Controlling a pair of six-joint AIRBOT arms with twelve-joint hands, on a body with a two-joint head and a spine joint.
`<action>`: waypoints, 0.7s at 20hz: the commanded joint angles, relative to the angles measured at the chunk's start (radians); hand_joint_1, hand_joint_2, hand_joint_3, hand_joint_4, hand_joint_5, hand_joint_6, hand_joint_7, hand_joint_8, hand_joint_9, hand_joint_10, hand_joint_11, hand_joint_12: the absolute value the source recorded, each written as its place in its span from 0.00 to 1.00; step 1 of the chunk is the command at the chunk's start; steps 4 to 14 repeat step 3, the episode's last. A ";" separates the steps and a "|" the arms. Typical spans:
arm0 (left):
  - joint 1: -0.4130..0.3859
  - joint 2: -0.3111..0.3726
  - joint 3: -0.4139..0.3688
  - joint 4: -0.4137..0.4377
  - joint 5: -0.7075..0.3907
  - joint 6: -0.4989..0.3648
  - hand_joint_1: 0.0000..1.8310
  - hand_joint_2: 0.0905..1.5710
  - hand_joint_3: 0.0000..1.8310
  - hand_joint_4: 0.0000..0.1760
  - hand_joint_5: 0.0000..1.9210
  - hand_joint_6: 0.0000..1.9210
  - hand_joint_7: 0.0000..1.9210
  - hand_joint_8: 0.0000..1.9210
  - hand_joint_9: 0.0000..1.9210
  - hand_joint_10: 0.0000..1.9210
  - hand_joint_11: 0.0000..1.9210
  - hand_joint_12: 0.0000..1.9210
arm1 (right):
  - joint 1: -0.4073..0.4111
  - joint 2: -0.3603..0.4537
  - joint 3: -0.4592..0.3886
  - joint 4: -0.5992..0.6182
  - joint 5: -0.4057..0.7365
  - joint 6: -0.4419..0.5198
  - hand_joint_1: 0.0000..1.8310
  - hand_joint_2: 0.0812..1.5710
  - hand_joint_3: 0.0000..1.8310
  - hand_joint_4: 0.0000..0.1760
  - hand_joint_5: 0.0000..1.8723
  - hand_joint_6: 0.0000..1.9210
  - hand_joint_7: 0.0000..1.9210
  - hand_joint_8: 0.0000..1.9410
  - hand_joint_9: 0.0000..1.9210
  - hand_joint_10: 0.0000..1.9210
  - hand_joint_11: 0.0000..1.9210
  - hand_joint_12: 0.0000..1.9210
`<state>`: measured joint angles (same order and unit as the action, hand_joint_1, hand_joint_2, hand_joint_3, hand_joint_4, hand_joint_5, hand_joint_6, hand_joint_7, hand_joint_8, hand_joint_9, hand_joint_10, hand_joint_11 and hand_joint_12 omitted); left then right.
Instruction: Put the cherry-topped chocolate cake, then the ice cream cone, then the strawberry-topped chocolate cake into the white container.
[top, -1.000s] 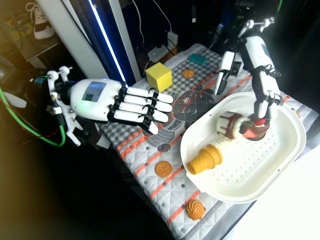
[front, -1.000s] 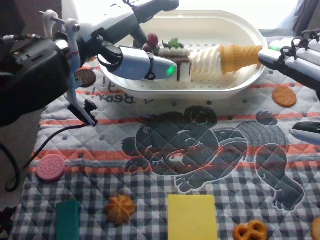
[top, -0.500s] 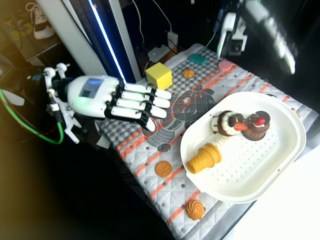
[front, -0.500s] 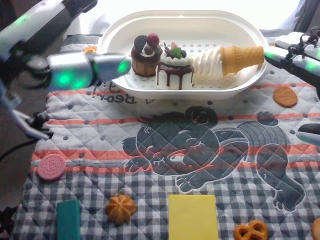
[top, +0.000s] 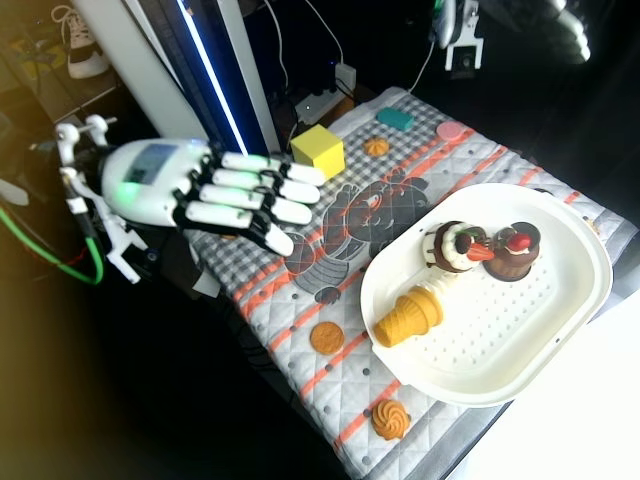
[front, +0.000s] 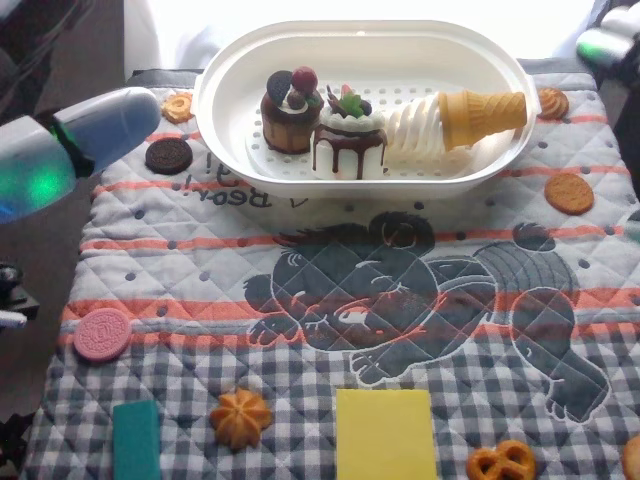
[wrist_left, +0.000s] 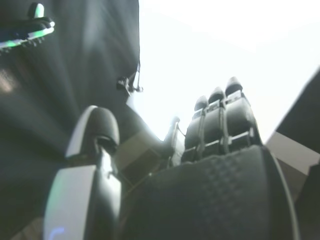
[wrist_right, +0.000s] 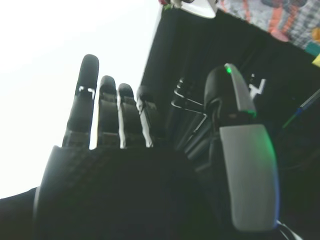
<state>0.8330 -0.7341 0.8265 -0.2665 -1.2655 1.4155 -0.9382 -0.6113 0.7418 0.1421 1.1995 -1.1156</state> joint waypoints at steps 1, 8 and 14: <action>0.012 0.014 -0.008 0.006 -0.191 -0.006 0.28 0.76 0.01 1.00 0.00 0.00 0.00 0.00 0.00 0.00 0.00 0.09 | 0.005 0.012 -0.003 0.015 0.178 -0.012 0.32 0.76 0.00 0.09 0.00 0.00 0.00 0.00 0.00 0.01 0.00 0.29; 0.074 0.030 -0.035 -0.012 -0.279 -0.005 0.30 0.77 0.01 1.00 0.00 0.00 0.00 0.00 0.00 0.00 0.00 0.08 | 0.002 0.018 -0.006 0.028 0.229 -0.020 0.29 0.76 0.00 0.11 0.00 0.00 0.00 0.00 0.00 0.00 0.00 0.17; 0.074 0.030 -0.035 -0.012 -0.279 -0.005 0.30 0.77 0.01 1.00 0.00 0.00 0.00 0.00 0.00 0.00 0.00 0.08 | 0.002 0.018 -0.006 0.028 0.229 -0.020 0.29 0.76 0.00 0.11 0.00 0.00 0.00 0.00 0.00 0.00 0.00 0.17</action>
